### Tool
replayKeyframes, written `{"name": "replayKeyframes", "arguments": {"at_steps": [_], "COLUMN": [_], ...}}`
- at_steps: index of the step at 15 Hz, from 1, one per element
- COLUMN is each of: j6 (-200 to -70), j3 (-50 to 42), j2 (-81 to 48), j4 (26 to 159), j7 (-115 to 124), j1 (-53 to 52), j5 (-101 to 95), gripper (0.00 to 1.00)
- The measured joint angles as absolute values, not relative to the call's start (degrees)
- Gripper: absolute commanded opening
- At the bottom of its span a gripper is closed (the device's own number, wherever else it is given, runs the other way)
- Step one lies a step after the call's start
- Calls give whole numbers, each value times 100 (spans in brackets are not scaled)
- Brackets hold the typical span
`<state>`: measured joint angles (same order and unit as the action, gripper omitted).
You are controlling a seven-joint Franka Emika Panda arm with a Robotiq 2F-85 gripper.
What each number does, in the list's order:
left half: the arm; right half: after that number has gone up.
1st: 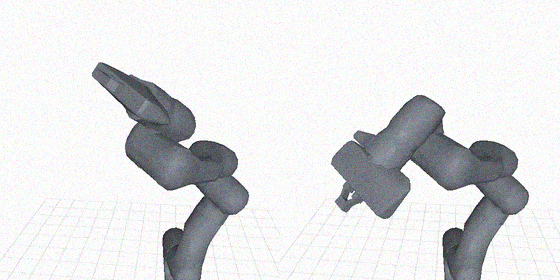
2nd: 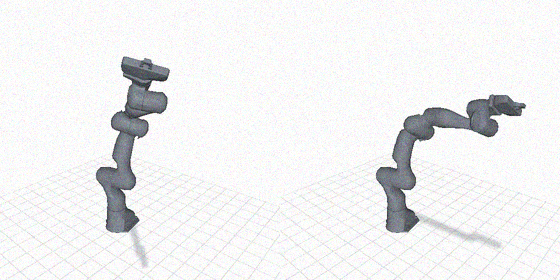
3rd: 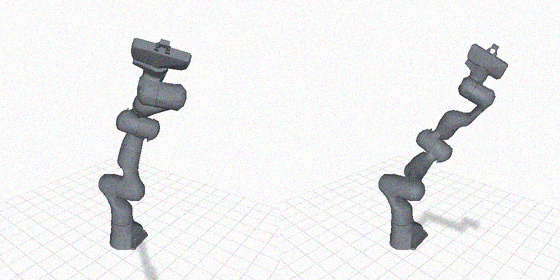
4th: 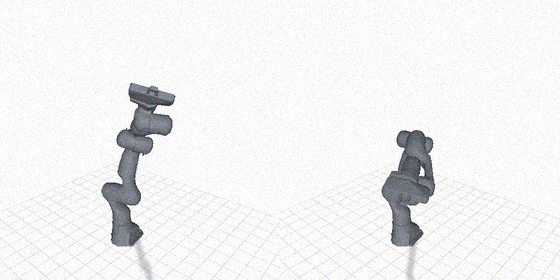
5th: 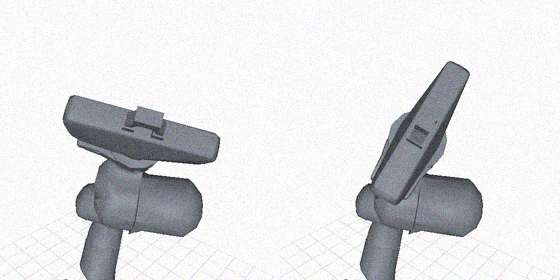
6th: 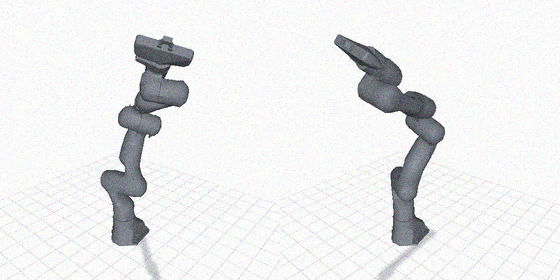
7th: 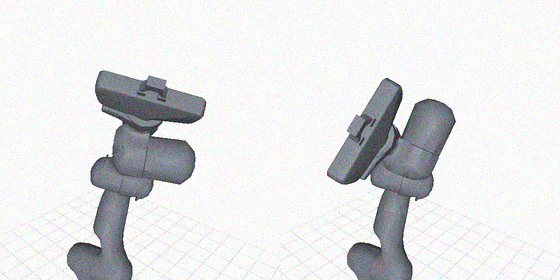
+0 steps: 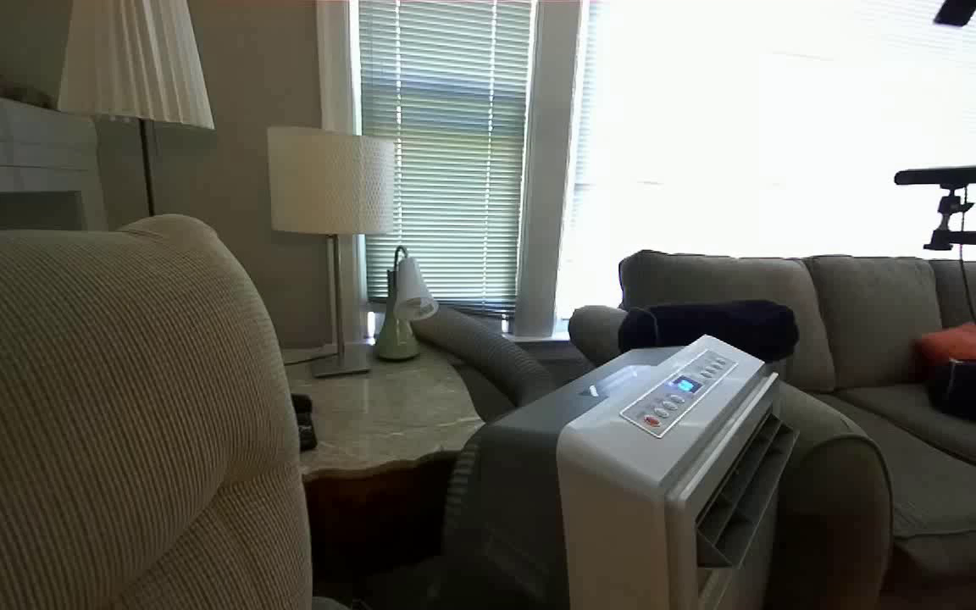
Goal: Move the pencil case to the armchair
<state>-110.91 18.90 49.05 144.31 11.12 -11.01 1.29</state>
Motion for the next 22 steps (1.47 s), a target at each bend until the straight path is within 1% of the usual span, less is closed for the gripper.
{"name": "replayKeyframes", "arguments": {"at_steps": [6,9,12,15,19,22], "j6": [-11126,-11573,-12178,-12487,-12531,-12364], "j3": [1913,2077,2307,2521,2605,2462], "j2": [4877,4576,3900,3047,1946,1220], "j4": [14431,14406,14225,13855,13270,12856], "j7": [1133,1517,2104,2828,3955,4744], "j1": [-1089,-865,-372,195,713,777], "j5": [115,92,-42,-533,-1629,-2400], "gripper": [100,100,100,100,100,100]}}
